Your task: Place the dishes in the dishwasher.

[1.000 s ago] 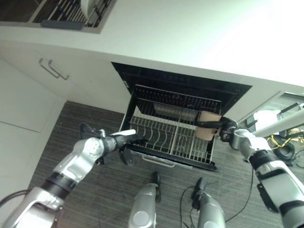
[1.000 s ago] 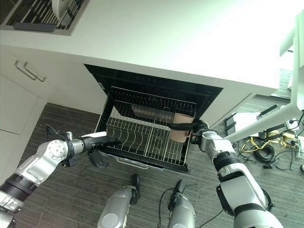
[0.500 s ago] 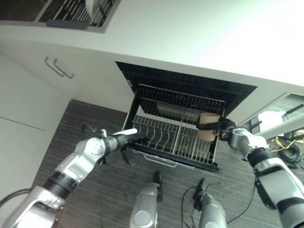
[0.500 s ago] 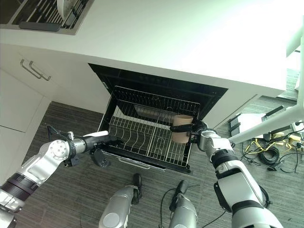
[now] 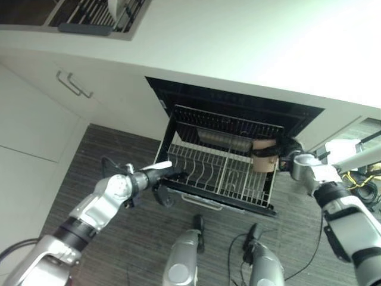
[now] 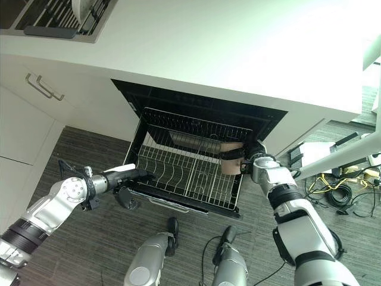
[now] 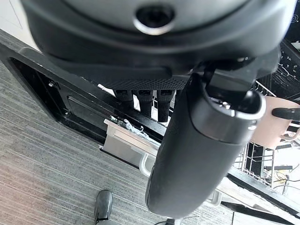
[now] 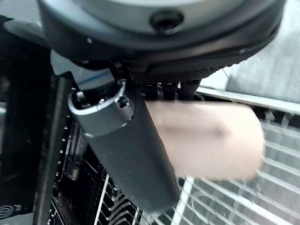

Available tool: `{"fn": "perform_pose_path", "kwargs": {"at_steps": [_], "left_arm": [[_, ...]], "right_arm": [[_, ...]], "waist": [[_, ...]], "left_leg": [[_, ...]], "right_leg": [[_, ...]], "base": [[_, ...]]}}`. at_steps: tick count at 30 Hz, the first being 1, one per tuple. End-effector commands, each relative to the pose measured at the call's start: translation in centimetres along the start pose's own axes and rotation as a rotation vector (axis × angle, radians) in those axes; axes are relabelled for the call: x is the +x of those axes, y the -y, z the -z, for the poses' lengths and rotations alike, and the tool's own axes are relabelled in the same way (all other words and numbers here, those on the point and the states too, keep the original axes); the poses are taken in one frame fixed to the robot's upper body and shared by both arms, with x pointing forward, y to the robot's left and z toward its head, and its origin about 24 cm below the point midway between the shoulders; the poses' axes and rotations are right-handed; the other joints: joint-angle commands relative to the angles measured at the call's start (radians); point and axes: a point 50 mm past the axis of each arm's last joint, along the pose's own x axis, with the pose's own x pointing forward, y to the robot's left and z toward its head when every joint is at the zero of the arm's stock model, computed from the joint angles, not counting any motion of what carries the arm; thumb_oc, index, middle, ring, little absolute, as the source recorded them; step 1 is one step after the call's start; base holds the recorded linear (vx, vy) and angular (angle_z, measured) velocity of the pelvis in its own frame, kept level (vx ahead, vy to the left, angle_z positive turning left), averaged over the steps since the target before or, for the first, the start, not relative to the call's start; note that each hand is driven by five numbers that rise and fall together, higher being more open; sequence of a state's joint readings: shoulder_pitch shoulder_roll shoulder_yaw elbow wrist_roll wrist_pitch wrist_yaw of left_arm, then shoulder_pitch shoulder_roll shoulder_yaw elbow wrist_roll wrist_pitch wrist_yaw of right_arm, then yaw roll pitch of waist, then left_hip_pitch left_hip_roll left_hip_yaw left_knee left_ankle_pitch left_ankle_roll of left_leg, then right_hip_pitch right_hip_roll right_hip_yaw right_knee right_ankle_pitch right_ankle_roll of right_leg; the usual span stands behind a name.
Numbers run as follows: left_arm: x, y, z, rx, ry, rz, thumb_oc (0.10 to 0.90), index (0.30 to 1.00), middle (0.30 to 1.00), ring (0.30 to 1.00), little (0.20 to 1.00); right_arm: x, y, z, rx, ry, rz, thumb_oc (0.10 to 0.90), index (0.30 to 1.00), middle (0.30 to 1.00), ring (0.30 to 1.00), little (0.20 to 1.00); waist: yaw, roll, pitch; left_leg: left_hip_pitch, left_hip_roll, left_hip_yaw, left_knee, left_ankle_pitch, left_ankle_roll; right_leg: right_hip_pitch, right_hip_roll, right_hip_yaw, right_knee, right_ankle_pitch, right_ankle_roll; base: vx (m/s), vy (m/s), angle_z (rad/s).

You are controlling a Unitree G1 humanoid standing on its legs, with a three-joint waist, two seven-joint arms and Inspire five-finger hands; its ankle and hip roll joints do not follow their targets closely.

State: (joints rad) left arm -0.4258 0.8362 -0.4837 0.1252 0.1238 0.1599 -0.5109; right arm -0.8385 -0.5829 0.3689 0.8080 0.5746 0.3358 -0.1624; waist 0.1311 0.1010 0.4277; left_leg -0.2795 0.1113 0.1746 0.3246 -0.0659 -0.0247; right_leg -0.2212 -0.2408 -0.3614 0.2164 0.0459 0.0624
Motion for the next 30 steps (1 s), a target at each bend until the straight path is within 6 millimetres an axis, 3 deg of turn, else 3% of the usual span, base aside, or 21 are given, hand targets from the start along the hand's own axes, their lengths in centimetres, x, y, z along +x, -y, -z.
{"fn": "perform_pose_path", "kwargs": {"at_steps": [1, 8, 20, 23, 25, 29, 30], "left_arm": [[-0.6, 0.6, -0.4, -0.009, 0.038, 0.0, 0.8, 0.9, 0.9, 0.9, 0.9], [-0.7, 1.0, 0.2, -0.031, 0.022, -0.021, 0.8, 0.9, 0.9, 0.9, 0.9], [-1.9, 1.7, 1.3, -0.084, -0.017, -0.09, 0.8, 0.9, 0.9, 0.9, 0.9], [-4.0, 1.7, 2.2, -0.121, -0.028, -0.181, 0.8, 0.9, 0.9, 0.9, 0.9], [-5.1, 1.2, 2.5, -0.133, -0.029, -0.225, 0.8, 0.9, 0.9, 0.9, 0.9], [-9.6, -1.4, 2.7, -0.237, 0.049, -0.396, 0.8, 0.9, 0.9, 0.9, 0.9], [-9.6, -1.3, 2.7, -0.238, 0.046, -0.395, 0.8, 0.9, 0.9, 0.9, 0.9]], "right_arm": [[-1.0, 2.3, -5.7, -0.046, 0.222, 0.101, 0.8, 0.9, 0.9, 0.9, 0.9], [-1.9, 2.6, -6.8, -0.049, 0.297, 0.149, 0.8, 0.9, 0.9, 0.9, 0.9], [-5.2, 2.9, -6.4, -0.026, 0.448, 0.115, 0.8, 0.9, 0.9, 0.9, 0.9], [-8.0, 3.6, -3.2, -0.047, 0.499, 0.092, 0.8, 0.9, 0.9, 0.9, 0.9], [-9.0, 4.4, -2.4, -0.034, 0.515, 0.107, 0.8, 0.9, 0.9, 0.9, 0.9], [-11.6, 6.8, -1.1, -0.006, 0.553, 0.174, 0.8, 0.9, 0.9, 0.9, 0.9], [-11.6, 6.7, -1.1, -0.006, 0.551, 0.171, 0.8, 0.9, 0.9, 0.9, 0.9]], "waist": [[0.006, -0.022, -0.039], [-0.014, -0.025, -0.04], [-0.063, -0.038, -0.06], [-0.095, -0.051, -0.072], [-0.103, -0.056, -0.074], [-0.111, -0.071, -0.093], [-0.112, -0.072, -0.095]], "left_leg": [[0.041, 0.051, -0.029, -0.025, -0.051, -0.09], [0.048, 0.061, -0.014, -0.025, -0.054, -0.091], [0.069, 0.07, 0.011, -0.025, -0.06, -0.087], [0.085, 0.072, 0.03, -0.025, -0.069, -0.08], [0.095, 0.071, 0.039, -0.025, -0.074, -0.077], [0.124, 0.061, 0.063, -0.025, -0.081, -0.068], [0.128, 0.061, 0.063, -0.025, -0.088, -0.069]], "right_leg": [[0.041, -0.099, 0.044, 0.084, -0.103, 0.144], [0.039, -0.094, 0.054, 0.084, -0.108, 0.142], [0.04, -0.083, 0.069, 0.084, -0.113, 0.139], [0.042, -0.08, 0.08, 0.084, -0.111, 0.145], [0.048, -0.081, 0.082, 0.084, -0.11, 0.149], [0.069, -0.102, 0.076, 0.084, -0.087, 0.16], [0.073, -0.102, 0.077, 0.084, -0.093, 0.163]], "base": [[0.0, 0.0, 0.0], [0.0, 0.007, -0.03], [0.01, 0.026, -0.05], [0.05, 0.063, -0.08], [0.04, 0.021, -0.07], [0.06, 0.053, -0.06], [0.07, 0.094, -0.1]]}}
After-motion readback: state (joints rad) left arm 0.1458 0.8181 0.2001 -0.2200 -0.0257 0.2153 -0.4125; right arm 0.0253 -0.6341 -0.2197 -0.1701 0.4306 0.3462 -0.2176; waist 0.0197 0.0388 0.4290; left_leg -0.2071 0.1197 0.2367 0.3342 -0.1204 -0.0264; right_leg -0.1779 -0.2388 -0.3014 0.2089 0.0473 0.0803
